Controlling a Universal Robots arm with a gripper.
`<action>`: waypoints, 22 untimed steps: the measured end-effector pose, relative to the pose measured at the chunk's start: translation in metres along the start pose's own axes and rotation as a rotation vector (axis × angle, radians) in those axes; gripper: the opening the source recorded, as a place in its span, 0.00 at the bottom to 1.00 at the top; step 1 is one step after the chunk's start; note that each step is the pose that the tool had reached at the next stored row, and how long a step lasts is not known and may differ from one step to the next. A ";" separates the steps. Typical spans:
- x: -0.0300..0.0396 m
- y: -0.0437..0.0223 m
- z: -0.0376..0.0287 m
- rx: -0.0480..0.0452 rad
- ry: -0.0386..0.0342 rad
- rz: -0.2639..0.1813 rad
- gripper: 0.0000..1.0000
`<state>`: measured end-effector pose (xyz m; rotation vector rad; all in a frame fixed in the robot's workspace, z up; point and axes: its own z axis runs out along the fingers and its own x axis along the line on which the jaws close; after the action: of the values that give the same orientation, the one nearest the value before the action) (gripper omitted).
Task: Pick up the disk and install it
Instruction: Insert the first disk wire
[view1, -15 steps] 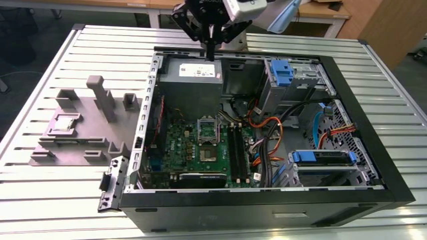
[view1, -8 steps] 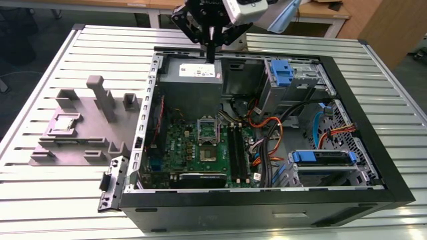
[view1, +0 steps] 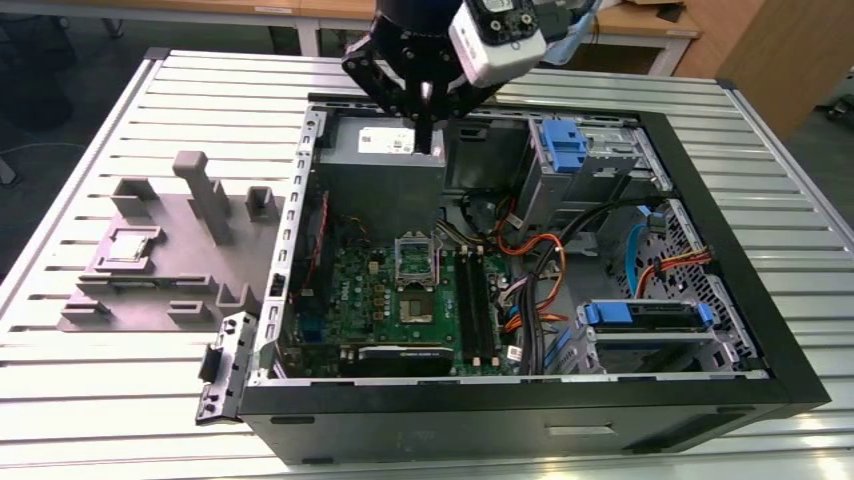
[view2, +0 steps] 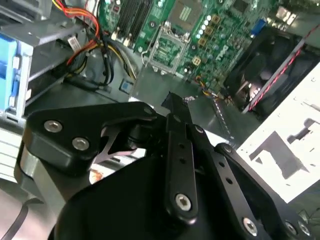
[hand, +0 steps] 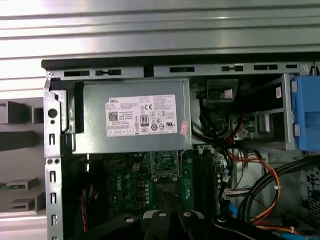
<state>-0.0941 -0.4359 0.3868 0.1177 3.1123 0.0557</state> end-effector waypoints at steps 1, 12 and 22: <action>-0.0011 -0.0007 0.0011 0.0012 0.0000 0.000 0.10; -0.0444 0.0016 0.0175 0.0028 -0.0014 0.000 0.10; -0.0467 0.0019 0.0085 0.0207 -0.0157 -0.001 0.10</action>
<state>-0.0472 -0.4372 0.3795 0.1165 3.0978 0.0224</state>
